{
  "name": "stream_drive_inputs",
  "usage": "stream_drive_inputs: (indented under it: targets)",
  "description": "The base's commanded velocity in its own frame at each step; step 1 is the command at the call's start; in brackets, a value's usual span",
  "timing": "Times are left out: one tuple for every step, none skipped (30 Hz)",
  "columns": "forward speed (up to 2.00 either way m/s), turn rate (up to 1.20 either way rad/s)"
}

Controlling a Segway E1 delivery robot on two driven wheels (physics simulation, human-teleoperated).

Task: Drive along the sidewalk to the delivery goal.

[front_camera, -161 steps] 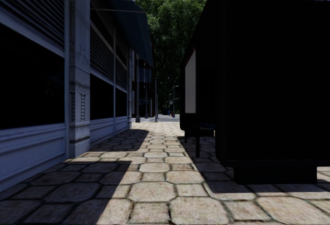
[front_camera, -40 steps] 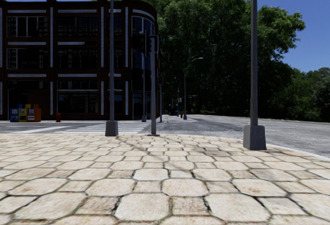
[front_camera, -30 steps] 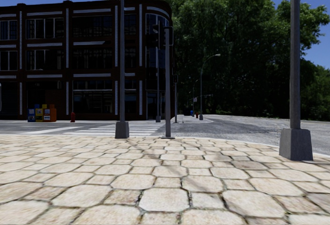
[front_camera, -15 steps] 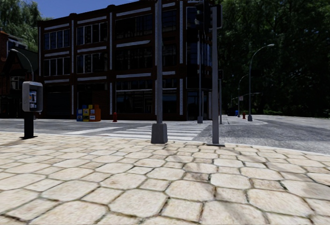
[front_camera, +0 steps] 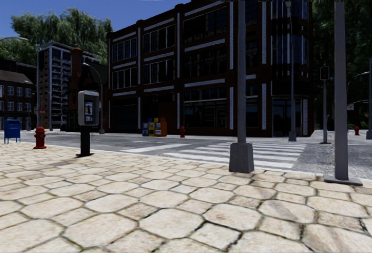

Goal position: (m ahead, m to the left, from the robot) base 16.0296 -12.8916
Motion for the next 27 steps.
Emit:
stream_drive_inputs:
  targets:
    - [2.0, 0.62]
    - [2.0, 0.62]
    - [2.0, 0.61]
    - [2.0, 0.6]
    - [2.0, 0.56]
    - [2.0, 0.52]
    - [2.0, 0.51]
    - [2.0, 0.47]
    - [2.0, 0.3]
    - [2.0, 0.05]
    - [2.0, 0.05]
    - [2.0, 0.0]
    - [2.0, 0.0]
    - [2.0, 0.0]
    - [2.0, 0.0]
    - [2.0, 0.0]
    - [2.0, 0.0]
    - [2.0, 0.0]
    - [2.0, 0.0]
    - [2.0, 0.0]
    - [2.0, 0.0]
    - [2.0, 0.0]
    - [2.0, 0.0]
    - [2.0, 0.0]
    - [2.0, 0.0]
    - [2.0, 0.0]
    - [2.0, 0.0]
